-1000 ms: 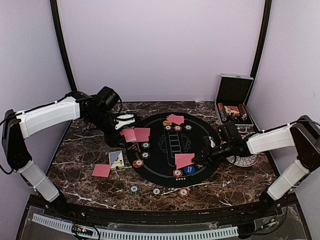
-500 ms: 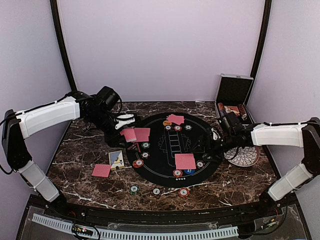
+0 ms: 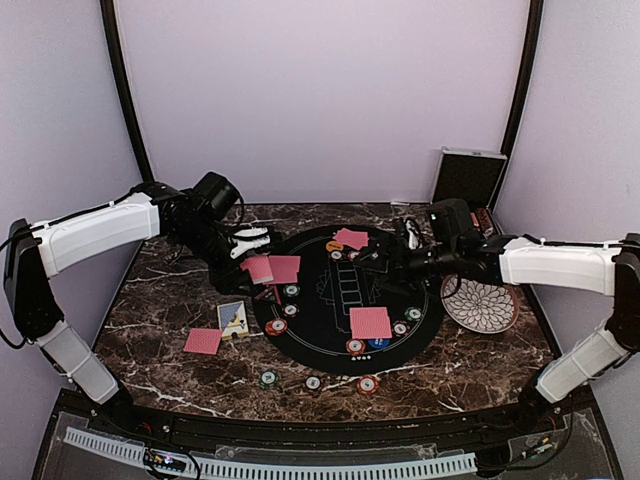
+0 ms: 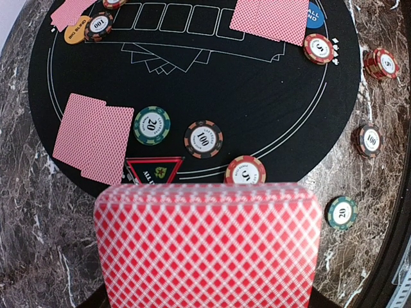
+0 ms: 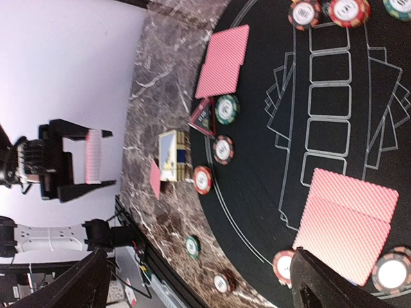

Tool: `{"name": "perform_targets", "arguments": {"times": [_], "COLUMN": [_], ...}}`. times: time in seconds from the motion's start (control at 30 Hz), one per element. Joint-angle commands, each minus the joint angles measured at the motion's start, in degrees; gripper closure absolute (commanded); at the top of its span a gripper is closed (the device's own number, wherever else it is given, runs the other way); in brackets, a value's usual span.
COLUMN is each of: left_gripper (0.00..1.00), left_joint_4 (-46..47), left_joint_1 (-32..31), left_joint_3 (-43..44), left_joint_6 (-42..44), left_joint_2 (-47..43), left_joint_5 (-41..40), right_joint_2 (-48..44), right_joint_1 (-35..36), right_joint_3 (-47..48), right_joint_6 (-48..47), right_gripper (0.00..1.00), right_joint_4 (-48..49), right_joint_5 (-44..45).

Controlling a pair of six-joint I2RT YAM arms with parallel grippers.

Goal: Distribute texas hold em gaming equipment

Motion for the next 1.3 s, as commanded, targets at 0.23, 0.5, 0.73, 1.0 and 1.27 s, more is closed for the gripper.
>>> {"name": "perform_targets", "arguments": {"times": [0.23, 0.5, 0.73, 1.0, 1.27], "left_gripper": [1.00, 1.00, 1.00, 1.00, 1.00], "left_joint_4": [-0.48, -0.21, -0.02, 0.16, -0.35], "left_joint_1": [0.24, 0.24, 0.17, 0.03, -0.33], "left_joint_3": [0.86, 0.98, 1.24, 1.26, 3.27], "left_joint_6": [0.32, 0.54, 0.20, 0.09, -0.25], "left_joint_2": [-2.58, -2.74, -2.28, -1.86, -0.34], "left_joint_5": [1.05, 0.91, 1.18, 1.40, 1.71], "right_joint_2": [4.61, 6.81, 13.07, 17.25, 26.26], "right_joint_1": [6.89, 10.62, 12.28, 10.44, 10.54], "right_joint_3": [-1.79, -1.85, 0.05, 9.03, 19.97], "right_joint_6": [12.03, 17.89, 20.99, 14.92, 12.45], "right_gripper": [0.01, 0.01, 0.01, 0.01, 0.09], "right_joint_4": [24.34, 21.48, 29.82, 22.27, 20.27], "right_joint_5": [1.55, 10.89, 4.04, 1.29, -4.59]}}
